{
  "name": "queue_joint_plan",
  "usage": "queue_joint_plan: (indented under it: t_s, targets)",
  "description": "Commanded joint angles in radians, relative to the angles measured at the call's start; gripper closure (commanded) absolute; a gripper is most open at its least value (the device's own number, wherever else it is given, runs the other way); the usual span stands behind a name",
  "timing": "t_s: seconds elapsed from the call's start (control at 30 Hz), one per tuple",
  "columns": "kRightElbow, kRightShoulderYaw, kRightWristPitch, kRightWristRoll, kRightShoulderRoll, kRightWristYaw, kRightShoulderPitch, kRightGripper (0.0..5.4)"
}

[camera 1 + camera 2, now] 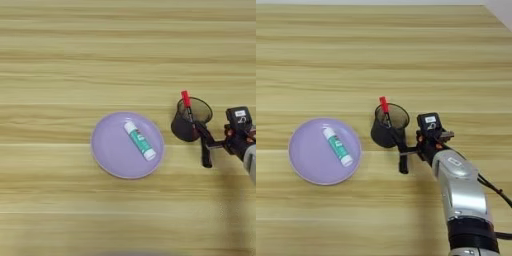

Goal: Move the objects on the table

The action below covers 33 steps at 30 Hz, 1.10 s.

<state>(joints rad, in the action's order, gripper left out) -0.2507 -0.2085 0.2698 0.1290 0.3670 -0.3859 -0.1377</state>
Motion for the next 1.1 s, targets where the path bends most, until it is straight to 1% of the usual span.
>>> queue_joint_plan:
  t_s: [0.03, 0.1, 0.23, 0.3, 0.43, 0.5, 0.63, 0.77, 0.83, 0.9, 0.97, 1.03, 1.1]
  targets:
    - [0.024, -0.029, -0.006, 0.022, 0.045, 0.006, -0.108, 0.04]
    - [-0.001, -0.034, -0.005, 0.041, 0.05, -0.014, -0.138, 0.04]
    - [-0.047, -0.035, -0.047, 0.061, 0.053, -0.063, -0.182, 0.04]
    - [-0.053, -0.032, -0.061, 0.068, 0.05, -0.085, -0.189, 0.04]
    - [-0.036, -0.012, -0.093, 0.093, 0.029, -0.151, -0.178, 0.04]
    - [-0.04, -0.004, -0.101, 0.094, 0.023, -0.168, -0.176, 0.04]
    - [-0.087, 0.006, -0.117, 0.083, 0.017, -0.17, -0.188, 0.04]
    - [-0.158, 0.009, -0.105, 0.064, 0.015, -0.137, -0.211, 0.04]
    - [-0.178, 0.005, -0.123, 0.066, 0.014, -0.133, -0.222, 0.04]
    - [-0.187, 0.008, -0.181, 0.051, 0.018, -0.126, -0.229, 0.04]
    - [-0.191, 0.008, -0.21, 0.046, 0.017, -0.118, -0.232, 0.04]
    - [-0.205, 0.007, -0.246, 0.03, 0.018, -0.094, -0.237, 0.04]
    - [-0.221, 0.005, -0.266, 0.021, 0.019, -0.077, -0.243, 0.04]
